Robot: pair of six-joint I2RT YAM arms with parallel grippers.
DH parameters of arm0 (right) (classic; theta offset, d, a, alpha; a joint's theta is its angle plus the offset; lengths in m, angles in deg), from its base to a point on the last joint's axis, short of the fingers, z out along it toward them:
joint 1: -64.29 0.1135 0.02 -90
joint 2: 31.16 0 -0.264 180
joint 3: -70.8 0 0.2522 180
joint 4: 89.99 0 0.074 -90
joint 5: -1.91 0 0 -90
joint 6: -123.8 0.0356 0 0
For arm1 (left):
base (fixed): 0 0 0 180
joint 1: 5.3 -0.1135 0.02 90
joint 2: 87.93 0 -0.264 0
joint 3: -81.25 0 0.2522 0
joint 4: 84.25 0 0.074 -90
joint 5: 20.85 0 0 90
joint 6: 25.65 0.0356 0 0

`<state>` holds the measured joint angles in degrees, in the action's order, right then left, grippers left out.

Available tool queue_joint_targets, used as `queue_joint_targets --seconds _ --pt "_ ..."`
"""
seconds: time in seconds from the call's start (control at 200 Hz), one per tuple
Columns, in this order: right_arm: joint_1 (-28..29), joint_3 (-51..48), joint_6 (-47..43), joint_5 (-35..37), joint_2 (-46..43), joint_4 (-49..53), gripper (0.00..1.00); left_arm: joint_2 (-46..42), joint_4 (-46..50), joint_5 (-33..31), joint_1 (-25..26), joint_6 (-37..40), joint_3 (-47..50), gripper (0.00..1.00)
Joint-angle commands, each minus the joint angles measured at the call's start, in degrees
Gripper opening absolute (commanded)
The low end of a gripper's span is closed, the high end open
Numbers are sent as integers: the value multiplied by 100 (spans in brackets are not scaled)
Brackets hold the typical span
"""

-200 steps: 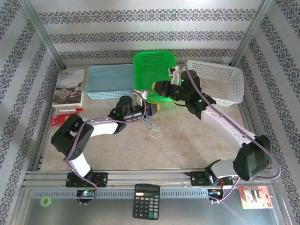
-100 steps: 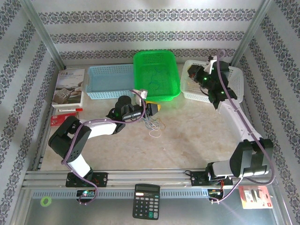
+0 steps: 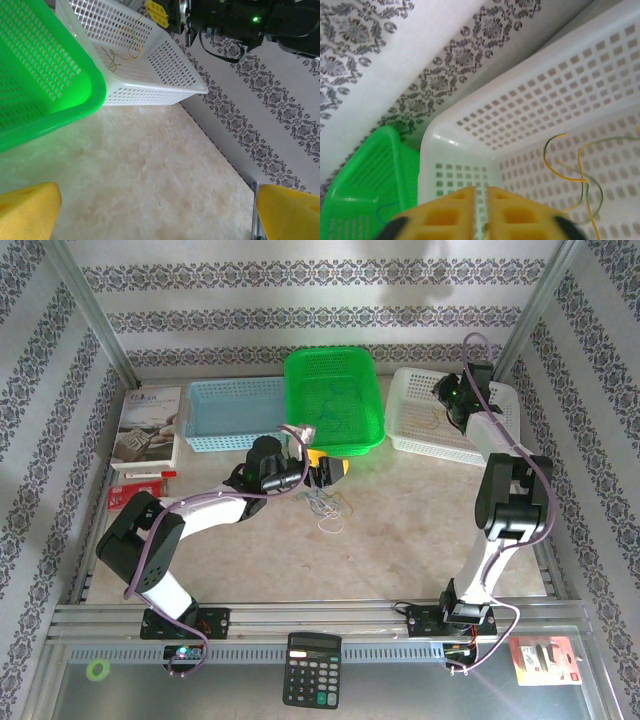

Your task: Untangle the cables

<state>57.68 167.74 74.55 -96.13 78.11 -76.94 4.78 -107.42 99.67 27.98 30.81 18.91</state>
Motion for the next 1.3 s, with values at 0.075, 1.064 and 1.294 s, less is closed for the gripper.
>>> queue_joint_targets --seconds 0.075,1.064,1.294 --pt "-85 576 -429 67 293 80 43 -132 244 -224 -54 136 -224 100" --pt "2478 -2559 -851 -449 -2491 169 44 -573 1970 -1326 -239 -395 -132 100" --pt "3246 -2953 -1278 -305 -2709 549 45 -706 2126 -1468 -344 -1150 181 100"
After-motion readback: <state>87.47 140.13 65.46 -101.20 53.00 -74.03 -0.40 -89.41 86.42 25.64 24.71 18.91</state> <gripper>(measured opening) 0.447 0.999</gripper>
